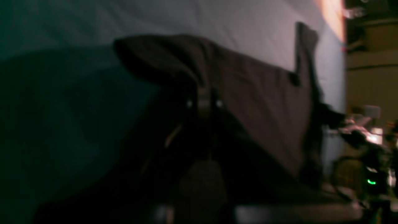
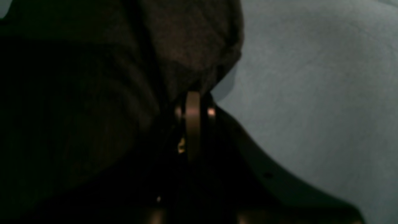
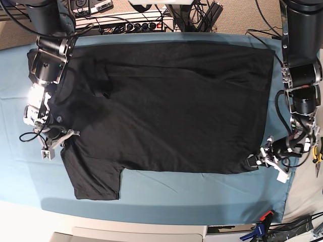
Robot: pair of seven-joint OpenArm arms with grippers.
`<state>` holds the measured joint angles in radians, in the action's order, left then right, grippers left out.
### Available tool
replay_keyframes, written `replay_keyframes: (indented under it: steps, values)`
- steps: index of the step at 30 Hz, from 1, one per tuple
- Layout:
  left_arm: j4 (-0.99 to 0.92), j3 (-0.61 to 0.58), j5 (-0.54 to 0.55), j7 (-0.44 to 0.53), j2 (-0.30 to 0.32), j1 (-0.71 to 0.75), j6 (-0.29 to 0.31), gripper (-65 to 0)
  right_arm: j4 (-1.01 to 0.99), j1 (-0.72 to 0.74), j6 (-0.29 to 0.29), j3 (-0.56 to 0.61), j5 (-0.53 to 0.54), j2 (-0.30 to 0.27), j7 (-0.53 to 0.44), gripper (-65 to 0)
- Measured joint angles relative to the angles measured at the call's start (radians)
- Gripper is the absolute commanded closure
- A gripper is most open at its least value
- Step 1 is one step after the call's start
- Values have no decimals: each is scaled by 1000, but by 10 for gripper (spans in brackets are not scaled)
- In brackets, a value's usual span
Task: Fold the T-shirt properly
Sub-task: 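Lift both held corners and fold the shirt over lengthwise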
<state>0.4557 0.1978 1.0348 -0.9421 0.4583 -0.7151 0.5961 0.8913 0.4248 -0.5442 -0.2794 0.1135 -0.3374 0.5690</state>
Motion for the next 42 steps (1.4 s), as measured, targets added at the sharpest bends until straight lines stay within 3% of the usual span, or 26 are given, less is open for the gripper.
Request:
replay_keyframes:
  steps: [5,8,14,23,31,42]
  values:
    - [0,0,102,-81,48,3,0,0,52,-53,-33,1,65,-46,31,0]
    - [0,0,174,-124,69,14,46,0,87,-80,-64,1,97,-83,61,0]
    - [0,-1,269,-169,108,68,52,0,125,-108,-71,1,154,-140,116,0]
    - [0,-1,398,-256,153,131,90,0,126,-109,-124,1,221,-162,180,0]
    - [0,-1,414,-278,192,133,91,0,126,-109,-146,1,244,-165,219,0]
    - [1,-1,418,-293,207,158,93,0,130,-157,-156,1,255,-213,224,0]
